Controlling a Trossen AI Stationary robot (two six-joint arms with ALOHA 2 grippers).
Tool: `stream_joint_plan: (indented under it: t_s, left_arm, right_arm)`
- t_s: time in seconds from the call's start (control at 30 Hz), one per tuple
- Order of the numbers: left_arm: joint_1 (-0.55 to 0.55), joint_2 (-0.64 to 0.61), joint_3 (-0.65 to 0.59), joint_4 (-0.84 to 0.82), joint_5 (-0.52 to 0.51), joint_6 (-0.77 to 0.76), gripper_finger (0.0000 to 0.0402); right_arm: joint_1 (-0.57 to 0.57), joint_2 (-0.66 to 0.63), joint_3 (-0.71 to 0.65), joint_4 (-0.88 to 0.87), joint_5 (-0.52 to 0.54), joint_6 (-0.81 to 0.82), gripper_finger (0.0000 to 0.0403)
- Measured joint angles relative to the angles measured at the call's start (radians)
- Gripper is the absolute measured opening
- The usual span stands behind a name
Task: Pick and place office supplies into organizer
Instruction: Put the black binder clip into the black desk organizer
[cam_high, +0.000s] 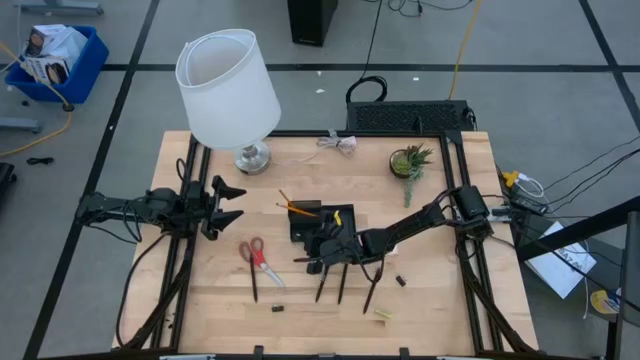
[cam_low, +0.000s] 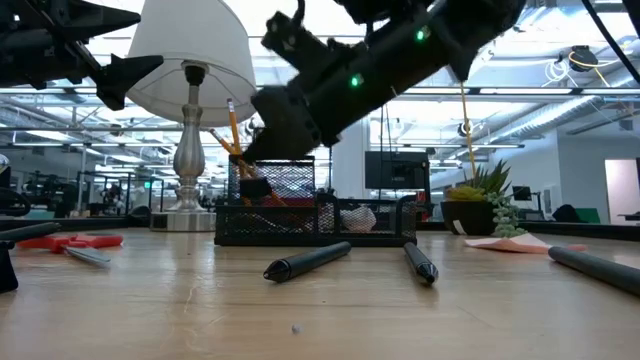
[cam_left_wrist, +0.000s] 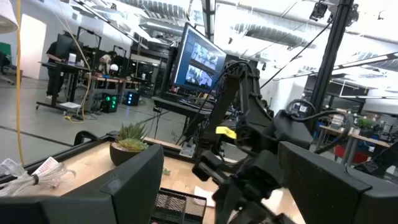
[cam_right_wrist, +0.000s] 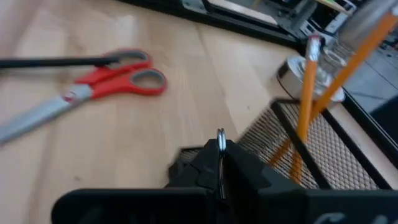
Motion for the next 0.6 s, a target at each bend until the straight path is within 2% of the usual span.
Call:
stream_joint_plan:
  t_s: [0.3, 0.6]
  left_arm:
    - [0.000, 0.000, 0.000, 0.000, 0.000, 0.000, 0.0319]
    - [0.000, 0.000, 0.000, 0.000, 0.000, 0.000, 0.0319]
  right_arm:
    - [-0.033, 0.000, -0.042, 0.001, -0.006, 0.073, 0.0011]
    - [-0.040, 0.000, -0.054, 0.017, -0.008, 0.075, 0.0011]
